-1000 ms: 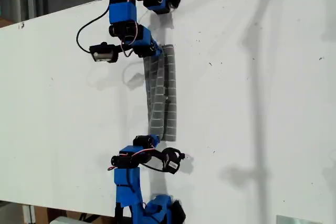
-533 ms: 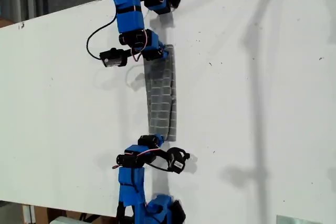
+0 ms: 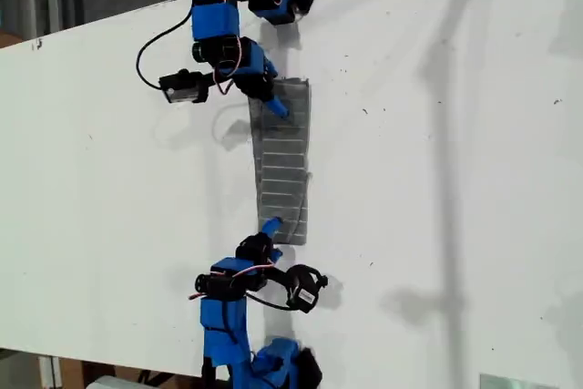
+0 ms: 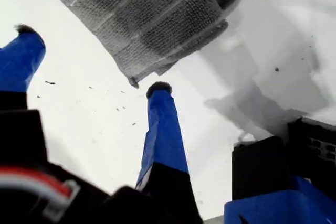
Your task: Grasp corners of a square towel and fold twice.
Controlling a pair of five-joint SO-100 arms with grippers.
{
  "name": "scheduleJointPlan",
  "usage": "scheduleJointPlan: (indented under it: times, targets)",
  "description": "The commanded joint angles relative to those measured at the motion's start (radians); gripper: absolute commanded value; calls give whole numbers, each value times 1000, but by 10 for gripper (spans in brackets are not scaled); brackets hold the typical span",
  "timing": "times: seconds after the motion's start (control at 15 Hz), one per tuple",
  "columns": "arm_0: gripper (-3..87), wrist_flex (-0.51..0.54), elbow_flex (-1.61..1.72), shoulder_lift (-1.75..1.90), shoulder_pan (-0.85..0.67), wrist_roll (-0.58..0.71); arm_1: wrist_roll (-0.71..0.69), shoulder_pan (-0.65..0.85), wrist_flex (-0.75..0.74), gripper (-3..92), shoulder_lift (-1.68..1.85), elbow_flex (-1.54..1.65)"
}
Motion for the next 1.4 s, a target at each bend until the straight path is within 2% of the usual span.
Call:
scheduleJointPlan:
  times: [0.0, 0.13, 0.4, 0.6, 0.8, 0.87, 0.93, 1.07, 1.27, 1.33]
  targets:
    - [289, 25, -3, 107, -29, 17, -54, 94, -54, 405, 83, 123]
    - [280, 5, 97, 172, -31, 11, -81, 147, -186, 406, 100, 288]
    - [277, -89, 518, 630, 21, -91, -38, 140, -244, 408, 89, 345]
    - [277, -77, 890, 1181, 69, -224, 35, 78, -339, 384, -44, 356]
    - [275, 25, 1055, 1542, 89, -307, 66, 43, -430, 383, -118, 339]
    - [274, 54, 1078, 1631, 95, -325, 75, 41, -451, 356, -110, 341]
    - [273, 89, 1106, 1730, 95, -336, 95, 28, -476, 277, -91, 342]
    - [277, 140, 1158, 1856, 91, -339, 130, 18, -500, 182, -61, 342]
    - [278, 137, 1164, 1859, 106, -328, 195, 8, -491, 19, -63, 353]
    - [283, 138, 1167, 1862, 103, -319, 256, -9, -456, -1, -54, 362]
